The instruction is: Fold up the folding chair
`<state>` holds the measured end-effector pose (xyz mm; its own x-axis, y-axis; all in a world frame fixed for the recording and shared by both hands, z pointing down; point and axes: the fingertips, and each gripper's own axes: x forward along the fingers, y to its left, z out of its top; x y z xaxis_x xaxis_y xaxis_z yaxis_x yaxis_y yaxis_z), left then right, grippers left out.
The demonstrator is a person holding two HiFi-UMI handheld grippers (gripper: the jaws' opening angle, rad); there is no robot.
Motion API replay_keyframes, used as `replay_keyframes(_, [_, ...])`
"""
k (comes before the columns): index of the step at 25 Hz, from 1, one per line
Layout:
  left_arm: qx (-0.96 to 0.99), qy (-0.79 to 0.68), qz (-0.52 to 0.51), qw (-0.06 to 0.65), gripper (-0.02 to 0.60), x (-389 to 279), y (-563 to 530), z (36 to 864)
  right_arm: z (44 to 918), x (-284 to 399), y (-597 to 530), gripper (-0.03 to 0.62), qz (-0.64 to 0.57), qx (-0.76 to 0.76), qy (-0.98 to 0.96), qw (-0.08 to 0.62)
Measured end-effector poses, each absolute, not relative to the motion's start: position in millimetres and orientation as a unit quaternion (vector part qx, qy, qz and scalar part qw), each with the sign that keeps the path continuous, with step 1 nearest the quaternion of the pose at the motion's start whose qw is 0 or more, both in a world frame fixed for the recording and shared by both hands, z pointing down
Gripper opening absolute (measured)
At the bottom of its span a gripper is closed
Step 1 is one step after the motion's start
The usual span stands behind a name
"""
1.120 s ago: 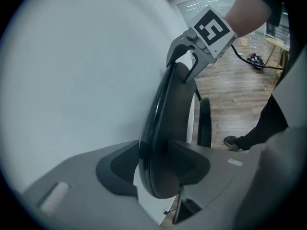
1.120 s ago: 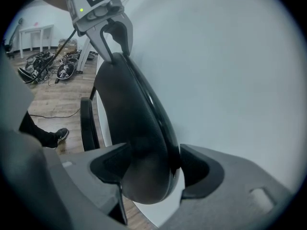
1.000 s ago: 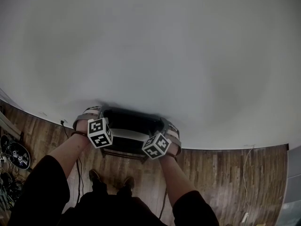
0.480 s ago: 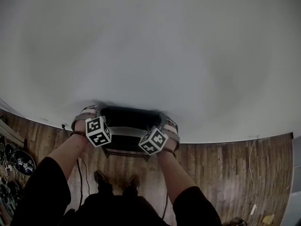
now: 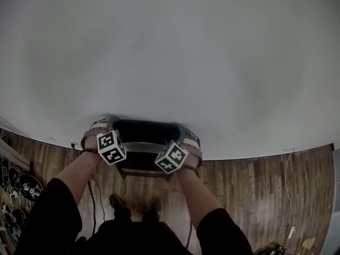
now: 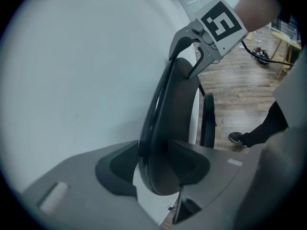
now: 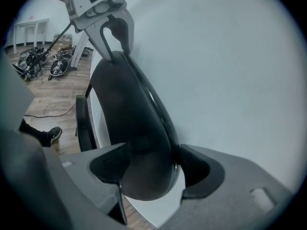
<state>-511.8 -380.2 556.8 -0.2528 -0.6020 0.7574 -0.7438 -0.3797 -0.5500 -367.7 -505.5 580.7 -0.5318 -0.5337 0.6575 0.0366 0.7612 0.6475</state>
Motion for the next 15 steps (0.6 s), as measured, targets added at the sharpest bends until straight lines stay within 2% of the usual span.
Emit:
replay_keyframes(12, [0.595,-0.554,0.578,0.069,0.19,-521.1,-380.2,557.8,585.9,-374.0,-502.7,0.327,-0.314,0.126,-0.816,0.468])
replay_keyframes(15, [0.588,-0.56,0.578,0.076,0.17,-522.6,-376.9,555.5,585.8,-374.6,-502.2,0.327,-0.306,0.118,-0.821,0.467])
